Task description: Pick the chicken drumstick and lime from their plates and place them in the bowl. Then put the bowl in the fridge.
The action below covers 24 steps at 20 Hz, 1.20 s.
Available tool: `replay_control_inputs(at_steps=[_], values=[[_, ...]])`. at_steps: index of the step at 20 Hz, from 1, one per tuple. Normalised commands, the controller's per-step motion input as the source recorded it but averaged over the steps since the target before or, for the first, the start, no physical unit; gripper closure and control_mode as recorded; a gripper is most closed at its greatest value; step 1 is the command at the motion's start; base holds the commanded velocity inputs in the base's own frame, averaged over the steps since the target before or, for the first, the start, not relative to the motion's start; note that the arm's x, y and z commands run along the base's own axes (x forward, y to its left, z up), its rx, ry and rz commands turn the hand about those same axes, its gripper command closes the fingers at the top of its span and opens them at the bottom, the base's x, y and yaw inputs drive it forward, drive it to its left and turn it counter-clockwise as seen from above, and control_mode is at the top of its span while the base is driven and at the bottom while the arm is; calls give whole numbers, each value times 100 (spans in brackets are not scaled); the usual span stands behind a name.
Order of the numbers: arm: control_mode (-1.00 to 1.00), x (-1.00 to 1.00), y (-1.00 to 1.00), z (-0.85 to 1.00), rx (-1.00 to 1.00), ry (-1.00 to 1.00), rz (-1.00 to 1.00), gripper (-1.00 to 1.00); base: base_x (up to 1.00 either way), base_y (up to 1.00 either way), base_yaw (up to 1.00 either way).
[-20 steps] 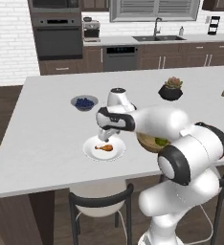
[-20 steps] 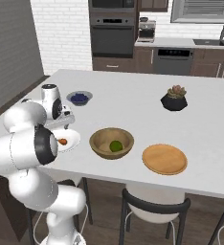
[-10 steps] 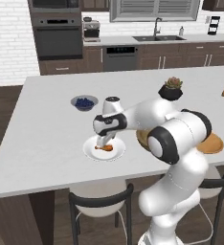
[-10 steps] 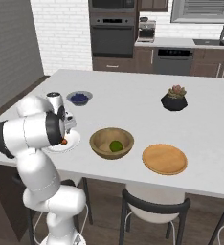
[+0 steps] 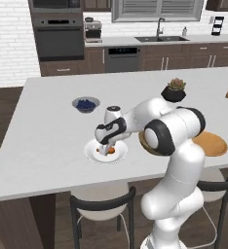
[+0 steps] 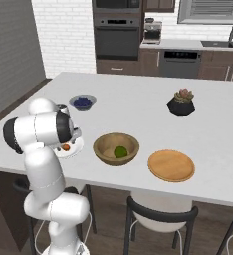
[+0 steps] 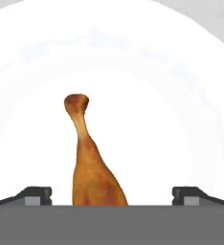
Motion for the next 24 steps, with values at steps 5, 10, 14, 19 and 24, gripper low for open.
replay_control_inputs(at_steps=[5, 10, 14, 19, 24], values=[[-100, 0, 0, -21, 0, 0, 2, 100, 0, 0, 0], [-100, 0, 0, -2, 0, 0, 0, 100, 0, 0, 0], [-100, 0, 0, 0, 0, 0, 0, 100, 0, 0, 0], [-100, -2, -12, 52, 0, 0, -2, 100, 0, 0, 0], [-100, -1, -41, 98, 3, 0, -11, 100, 0, 0, 0]])
